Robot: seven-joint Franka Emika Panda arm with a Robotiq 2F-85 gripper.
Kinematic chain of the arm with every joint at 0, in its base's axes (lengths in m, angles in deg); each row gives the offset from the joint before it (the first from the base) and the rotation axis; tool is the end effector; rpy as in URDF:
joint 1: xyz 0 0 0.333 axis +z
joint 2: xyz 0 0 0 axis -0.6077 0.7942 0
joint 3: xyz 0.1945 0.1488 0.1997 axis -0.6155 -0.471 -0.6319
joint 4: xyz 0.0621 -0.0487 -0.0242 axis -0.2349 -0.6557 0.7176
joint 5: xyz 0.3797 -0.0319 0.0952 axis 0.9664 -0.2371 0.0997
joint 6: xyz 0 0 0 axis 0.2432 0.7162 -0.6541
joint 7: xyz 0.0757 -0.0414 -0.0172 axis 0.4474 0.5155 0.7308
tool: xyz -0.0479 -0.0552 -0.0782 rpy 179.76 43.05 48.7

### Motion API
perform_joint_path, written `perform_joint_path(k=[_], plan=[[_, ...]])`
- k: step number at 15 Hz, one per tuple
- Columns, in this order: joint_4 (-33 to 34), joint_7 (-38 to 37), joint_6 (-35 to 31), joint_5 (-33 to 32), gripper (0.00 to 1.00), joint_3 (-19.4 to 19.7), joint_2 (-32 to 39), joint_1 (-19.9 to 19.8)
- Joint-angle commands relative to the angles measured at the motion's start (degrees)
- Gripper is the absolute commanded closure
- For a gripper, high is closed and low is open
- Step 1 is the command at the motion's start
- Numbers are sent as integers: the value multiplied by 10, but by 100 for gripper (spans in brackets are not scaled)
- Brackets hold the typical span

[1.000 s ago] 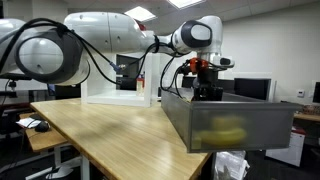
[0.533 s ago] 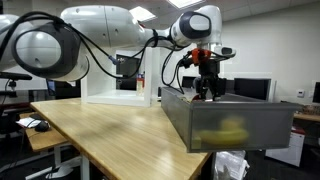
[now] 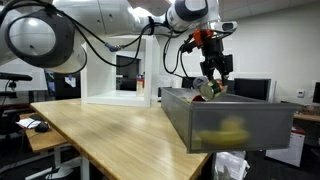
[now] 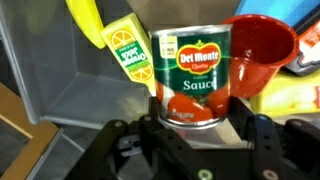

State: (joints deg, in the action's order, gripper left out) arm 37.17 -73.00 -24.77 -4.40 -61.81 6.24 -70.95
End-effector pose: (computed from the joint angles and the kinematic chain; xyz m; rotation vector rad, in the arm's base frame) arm 0.6337 -0.4514 0.5252 2.8191 -0.9131 0.3493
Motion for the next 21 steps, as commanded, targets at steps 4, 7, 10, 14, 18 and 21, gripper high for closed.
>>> perform_joint_path(k=[4,7,10,14,18,21], plan=[[0,12,-124,-1,56,-2,-16,1],[-2,18,-143,1,56,-4,-23,1],[-14,46,-113,11,56,-18,-40,1],[-18,106,-57,31,56,-46,-58,0],[-15,152,8,49,56,-68,-79,-4],[-11,182,52,64,56,-80,-94,-6]])
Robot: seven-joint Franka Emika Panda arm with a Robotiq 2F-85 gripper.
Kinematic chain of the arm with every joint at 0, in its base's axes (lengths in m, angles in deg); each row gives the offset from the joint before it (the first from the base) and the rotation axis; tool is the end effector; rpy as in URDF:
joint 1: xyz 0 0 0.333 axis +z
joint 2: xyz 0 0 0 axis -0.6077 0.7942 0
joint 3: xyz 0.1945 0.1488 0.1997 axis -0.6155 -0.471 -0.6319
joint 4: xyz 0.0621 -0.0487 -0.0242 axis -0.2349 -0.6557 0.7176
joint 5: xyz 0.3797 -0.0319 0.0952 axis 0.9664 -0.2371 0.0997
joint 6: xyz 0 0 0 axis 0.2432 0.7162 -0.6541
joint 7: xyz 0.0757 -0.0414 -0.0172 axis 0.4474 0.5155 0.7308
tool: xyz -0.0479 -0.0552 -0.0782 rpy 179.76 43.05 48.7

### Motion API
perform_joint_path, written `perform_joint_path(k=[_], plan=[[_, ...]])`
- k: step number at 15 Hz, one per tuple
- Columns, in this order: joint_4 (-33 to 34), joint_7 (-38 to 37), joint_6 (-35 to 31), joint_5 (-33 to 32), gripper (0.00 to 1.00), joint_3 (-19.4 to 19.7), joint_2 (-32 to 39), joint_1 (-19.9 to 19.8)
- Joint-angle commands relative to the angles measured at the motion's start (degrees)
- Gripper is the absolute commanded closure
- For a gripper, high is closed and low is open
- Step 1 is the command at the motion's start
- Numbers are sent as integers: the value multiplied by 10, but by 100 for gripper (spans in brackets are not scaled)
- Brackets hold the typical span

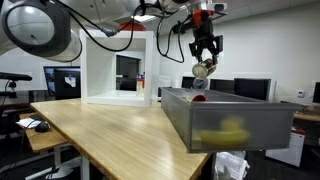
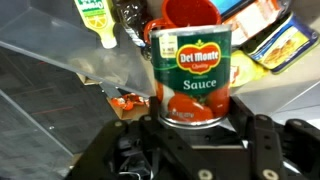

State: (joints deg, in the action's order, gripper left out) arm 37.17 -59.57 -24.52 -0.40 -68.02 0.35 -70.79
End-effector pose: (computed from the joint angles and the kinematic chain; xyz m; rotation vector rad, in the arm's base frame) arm 0.6350 -0.4069 0.6028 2.9784 -0.4979 0.5672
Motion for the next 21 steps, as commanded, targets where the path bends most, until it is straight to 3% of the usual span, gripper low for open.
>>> perform_joint_path(k=[1,15,21], plan=[[-10,57,63,28,56,-22,-40,-9],[-7,220,306,70,56,-57,-89,-7],[-10,255,344,61,56,-50,-72,6]])
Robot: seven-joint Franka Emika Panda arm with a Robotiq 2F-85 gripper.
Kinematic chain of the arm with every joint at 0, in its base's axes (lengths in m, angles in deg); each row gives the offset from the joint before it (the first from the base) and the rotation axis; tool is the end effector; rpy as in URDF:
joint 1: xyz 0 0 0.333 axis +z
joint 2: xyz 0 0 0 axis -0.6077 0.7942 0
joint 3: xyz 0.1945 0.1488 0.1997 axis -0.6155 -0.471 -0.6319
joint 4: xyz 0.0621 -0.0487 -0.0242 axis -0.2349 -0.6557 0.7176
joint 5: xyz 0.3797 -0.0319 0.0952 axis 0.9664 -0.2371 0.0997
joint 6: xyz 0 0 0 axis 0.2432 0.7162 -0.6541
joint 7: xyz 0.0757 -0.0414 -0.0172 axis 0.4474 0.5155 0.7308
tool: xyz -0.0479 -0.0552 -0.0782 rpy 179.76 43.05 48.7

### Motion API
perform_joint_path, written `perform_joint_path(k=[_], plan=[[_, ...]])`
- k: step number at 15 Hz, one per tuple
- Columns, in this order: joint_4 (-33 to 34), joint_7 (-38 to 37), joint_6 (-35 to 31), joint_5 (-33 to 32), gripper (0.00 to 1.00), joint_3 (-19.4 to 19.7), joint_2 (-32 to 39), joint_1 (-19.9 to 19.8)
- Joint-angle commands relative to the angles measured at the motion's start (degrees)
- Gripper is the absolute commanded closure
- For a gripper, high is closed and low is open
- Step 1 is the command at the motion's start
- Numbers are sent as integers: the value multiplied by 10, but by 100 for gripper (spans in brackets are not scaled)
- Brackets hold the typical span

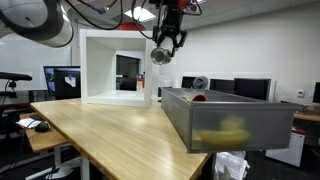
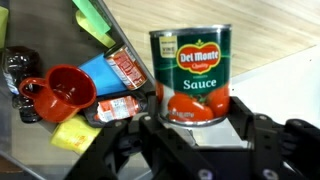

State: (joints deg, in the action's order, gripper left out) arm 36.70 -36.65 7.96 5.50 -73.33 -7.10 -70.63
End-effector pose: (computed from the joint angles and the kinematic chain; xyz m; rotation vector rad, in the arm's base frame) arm 0.5822 -0.3200 0.6385 -2.8923 -0.3162 -0.0938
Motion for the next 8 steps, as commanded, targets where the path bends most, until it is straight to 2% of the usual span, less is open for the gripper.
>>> perform_joint_path(k=[1,8], plan=[[-7,34,21,-3,56,6,8,9],[-10,80,18,-39,56,30,44,40]])
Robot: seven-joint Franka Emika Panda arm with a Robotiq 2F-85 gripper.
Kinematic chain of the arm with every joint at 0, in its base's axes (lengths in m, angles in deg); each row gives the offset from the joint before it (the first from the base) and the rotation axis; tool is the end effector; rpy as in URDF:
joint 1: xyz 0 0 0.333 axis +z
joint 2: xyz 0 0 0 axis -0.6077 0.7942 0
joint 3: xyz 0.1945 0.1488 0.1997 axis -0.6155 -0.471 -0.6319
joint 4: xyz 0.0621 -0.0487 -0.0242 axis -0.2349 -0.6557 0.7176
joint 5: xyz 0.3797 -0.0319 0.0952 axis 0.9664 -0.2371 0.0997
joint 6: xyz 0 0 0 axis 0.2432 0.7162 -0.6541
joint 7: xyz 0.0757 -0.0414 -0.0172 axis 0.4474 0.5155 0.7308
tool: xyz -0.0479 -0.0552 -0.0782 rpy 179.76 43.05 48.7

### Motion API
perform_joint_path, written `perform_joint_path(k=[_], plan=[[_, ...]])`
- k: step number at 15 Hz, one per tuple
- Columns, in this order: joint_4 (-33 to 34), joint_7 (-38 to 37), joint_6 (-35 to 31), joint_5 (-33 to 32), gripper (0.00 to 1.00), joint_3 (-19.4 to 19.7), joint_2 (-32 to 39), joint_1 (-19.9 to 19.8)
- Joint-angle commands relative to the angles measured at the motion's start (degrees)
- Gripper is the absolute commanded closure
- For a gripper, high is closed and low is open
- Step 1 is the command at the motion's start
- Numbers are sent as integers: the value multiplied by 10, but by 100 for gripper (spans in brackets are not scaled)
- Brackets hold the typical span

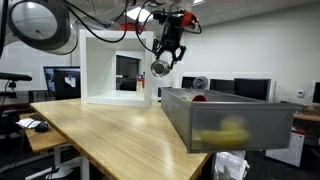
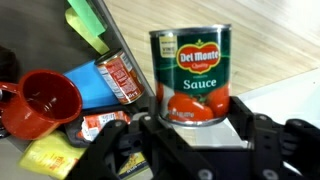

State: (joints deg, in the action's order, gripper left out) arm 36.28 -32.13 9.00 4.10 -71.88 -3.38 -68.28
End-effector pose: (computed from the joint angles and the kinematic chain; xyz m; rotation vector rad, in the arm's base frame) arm 0.6054 -0.3136 0.5892 -2.8552 -0.4350 0.0350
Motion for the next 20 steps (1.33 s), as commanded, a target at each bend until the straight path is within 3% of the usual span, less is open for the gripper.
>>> perform_joint_path(k=[1,20], plan=[[-6,42,8,-33,56,21,12,22],[-14,158,65,-97,56,46,32,81]])
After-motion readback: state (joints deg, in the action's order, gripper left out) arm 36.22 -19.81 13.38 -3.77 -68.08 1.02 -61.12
